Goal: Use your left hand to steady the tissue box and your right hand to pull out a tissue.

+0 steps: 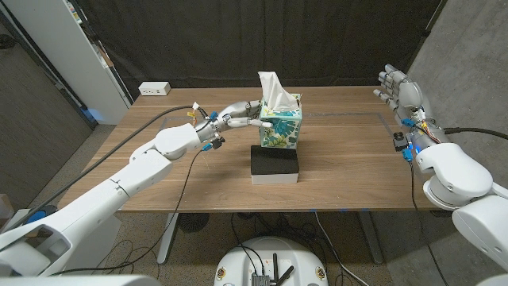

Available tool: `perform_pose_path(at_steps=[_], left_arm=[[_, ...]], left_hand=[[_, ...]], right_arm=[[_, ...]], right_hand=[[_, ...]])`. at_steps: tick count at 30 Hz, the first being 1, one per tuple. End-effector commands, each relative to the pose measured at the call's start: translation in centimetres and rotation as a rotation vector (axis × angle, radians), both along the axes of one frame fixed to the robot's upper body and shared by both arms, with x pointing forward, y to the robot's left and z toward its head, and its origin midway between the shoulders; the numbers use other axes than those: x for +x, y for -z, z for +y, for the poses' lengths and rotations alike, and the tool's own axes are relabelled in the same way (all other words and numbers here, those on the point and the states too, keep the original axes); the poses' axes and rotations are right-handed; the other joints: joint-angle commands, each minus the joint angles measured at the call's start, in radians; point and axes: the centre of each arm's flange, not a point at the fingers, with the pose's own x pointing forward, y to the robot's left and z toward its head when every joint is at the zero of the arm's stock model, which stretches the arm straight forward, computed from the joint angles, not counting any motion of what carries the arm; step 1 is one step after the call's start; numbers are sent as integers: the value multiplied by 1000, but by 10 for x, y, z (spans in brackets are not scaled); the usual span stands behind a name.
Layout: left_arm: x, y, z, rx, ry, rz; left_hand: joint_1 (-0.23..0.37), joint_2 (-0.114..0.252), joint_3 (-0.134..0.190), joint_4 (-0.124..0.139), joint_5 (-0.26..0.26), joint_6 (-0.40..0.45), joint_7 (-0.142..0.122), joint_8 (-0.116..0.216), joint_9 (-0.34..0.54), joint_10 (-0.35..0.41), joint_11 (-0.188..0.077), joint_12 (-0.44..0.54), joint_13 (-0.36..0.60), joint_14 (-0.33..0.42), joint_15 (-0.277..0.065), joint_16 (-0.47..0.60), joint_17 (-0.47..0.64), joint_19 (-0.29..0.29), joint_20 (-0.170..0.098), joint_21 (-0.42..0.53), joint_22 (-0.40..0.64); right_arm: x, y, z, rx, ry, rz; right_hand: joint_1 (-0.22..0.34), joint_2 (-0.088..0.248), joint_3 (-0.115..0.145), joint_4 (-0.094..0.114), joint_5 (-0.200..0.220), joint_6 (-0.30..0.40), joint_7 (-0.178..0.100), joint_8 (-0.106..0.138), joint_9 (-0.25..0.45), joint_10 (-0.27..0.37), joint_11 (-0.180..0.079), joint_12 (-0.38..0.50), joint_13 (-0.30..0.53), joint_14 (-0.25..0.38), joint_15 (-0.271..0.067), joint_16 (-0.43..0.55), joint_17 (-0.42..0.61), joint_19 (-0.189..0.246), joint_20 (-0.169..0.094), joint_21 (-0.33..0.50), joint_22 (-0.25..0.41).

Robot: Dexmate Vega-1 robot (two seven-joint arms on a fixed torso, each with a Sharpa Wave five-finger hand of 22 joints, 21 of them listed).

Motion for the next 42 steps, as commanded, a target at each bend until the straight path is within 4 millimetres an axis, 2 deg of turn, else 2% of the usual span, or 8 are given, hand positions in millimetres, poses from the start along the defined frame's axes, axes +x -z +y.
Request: perform_pose_path(at_steps=[1,7,14,19,22,35,40,42], left_arm=[[2,-1,-2,3,2,2],[3,-1,-3,2,3,2],[4,-1,-4,1,4,6],[5,0,-5,0,2,7],[6,-1,-5,0,3,8],[9,-2,-8,6,7,13],[10,-3,-9,7,6,13],[10,-3,-9,5,5,11]], left_hand=[[-3,10,7,0,7,6,7,7,5,3,0,-2,2,-5,-12,5,4,-3,5,-1,2],[-5,11,9,1,7,5,8,7,5,2,1,-2,2,-5,-11,6,4,-3,5,-1,2],[-7,13,11,2,7,-1,11,4,4,-1,4,-3,2,-7,-7,5,4,-5,9,-2,2],[-10,16,14,3,7,-1,12,4,4,-2,2,-3,3,-8,-6,5,4,-6,10,-1,2],[-12,18,16,3,7,-2,13,3,3,-3,4,-3,3,-9,-5,5,4,-7,11,-2,2],[-14,21,21,1,7,1,12,3,1,-3,2,-2,3,-9,-6,5,4,-7,11,-1,2],[-15,21,24,0,7,-2,14,1,1,-3,7,-2,3,-10,-5,5,4,-7,12,-1,2],[-15,21,24,0,7,1,15,2,0,-3,7,-2,3,-9,-6,6,4,-7,11,-1,2]], right_arm=[[-9,-19,9,-320,219,-59],[-12,-23,20,-459,331,-62],[-13,-20,31,-549,444,-145],[-15,-17,38,-591,491,-241],[-16,-13,41,-587,502,-294],[-19,-5,52,-631,598,-379],[-19,-3,54,-635,612,-384],[-19,-3,54,-630,614,-387]], right_hand=[[-8,26,6,9,-4,4,-15,-2,1,4,-13,2,3,-1,-18,-1,3,-7,-3,-1,1],[-7,26,7,10,-6,7,-25,-1,1,8,-26,3,3,2,-27,0,2,-11,-11,-1,1],[-7,19,7,9,-8,20,-45,3,1,16,-48,6,3,7,-35,2,1,-17,-2,-1,0],[3,16,12,-2,-6,52,-51,13,2,51,-54,16,3,31,-49,7,-6,1,-18,7,0],[16,24,22,-9,-2,72,-60,16,2,73,-63,20,3,58,-61,15,-10,31,-22,18,0],[83,42,74,-46,15,122,-69,22,2,122,-67,26,3,101,-72,20,-25,69,-35,23,-1],[94,41,81,-51,18,128,-69,21,2,131,-67,26,3,109,-73,22,-26,75,-34,23,-1],[94,37,80,-51,17,132,-70,21,2,131,-67,25,3,110,-72,22,-26,75,-21,22,0]])
